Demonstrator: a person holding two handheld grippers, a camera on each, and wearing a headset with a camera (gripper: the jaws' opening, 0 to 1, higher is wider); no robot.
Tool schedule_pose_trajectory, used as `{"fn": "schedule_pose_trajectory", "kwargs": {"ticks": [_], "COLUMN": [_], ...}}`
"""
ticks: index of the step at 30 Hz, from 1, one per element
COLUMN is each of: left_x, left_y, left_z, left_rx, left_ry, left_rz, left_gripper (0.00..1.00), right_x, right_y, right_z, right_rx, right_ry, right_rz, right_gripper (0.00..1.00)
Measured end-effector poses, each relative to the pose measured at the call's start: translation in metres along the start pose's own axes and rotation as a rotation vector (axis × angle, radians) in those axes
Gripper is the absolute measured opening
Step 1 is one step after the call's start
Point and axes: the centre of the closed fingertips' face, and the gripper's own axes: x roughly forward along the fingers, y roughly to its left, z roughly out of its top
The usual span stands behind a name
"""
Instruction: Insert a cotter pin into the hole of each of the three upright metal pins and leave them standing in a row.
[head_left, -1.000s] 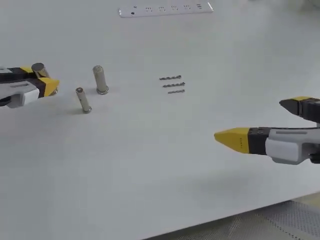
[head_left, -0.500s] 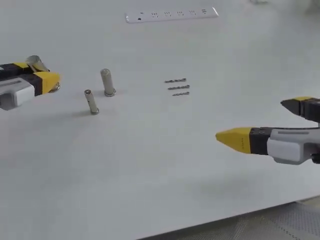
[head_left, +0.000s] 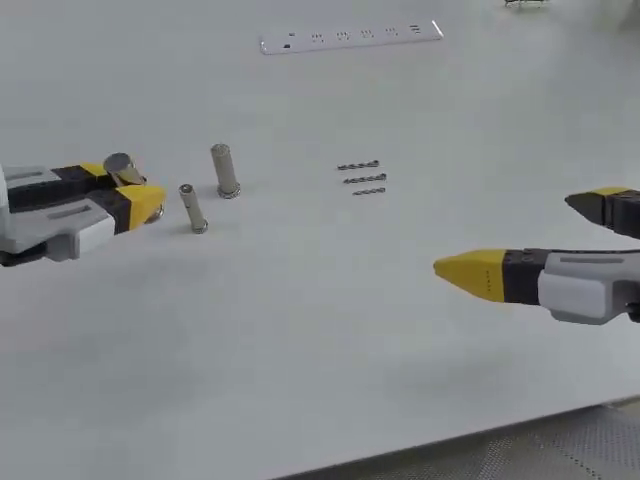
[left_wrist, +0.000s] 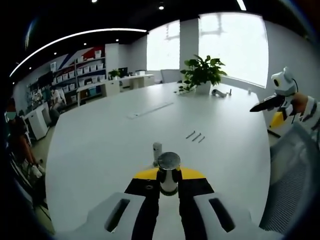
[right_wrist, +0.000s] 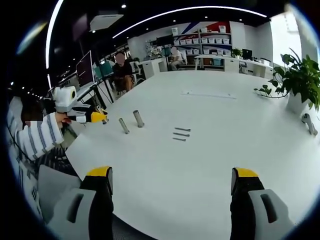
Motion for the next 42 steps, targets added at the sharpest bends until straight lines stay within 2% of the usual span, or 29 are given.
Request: {"fn": "schedule_pose_trajectory", "kwargs": {"ticks": [11,21,33,35,42], "left_x": [0.013,0.023,0.046,0.051,0.065], "left_y": [-0.036,-0.065,-0.088,-0.092,-0.100], "left_z": [-0.002,-0.002,-0.015,-0.018,-0.020], "left_rx": [-0.004,0.010,0.024,-0.016,-0.023], "left_ry": [0.007,0.018,0.053,0.067,0.067], "left_rz": [-0.054,-0.091,-0.128,-0.136,-0.145], "left_gripper": [0.09,0.10,0.10,0.10,0.10], "right_x": [0.000,-0.002,0.000,0.001,0.003], "right_y": [0.004,0.003,0.004,0.005,0.006], "right_z": [0.005,0.004,0.005,0.004,0.000], "right_rx": [0.000,0.001,0.009,0.010,0.014], "right_ry": [-0.022,-0.034,-0.042,-0.038,-0.025], "right_rz": [0.021,0.035,0.056,0.061,0.065], "right_gripper": [0.97,0.97,0.97,0.97,0.97]}}
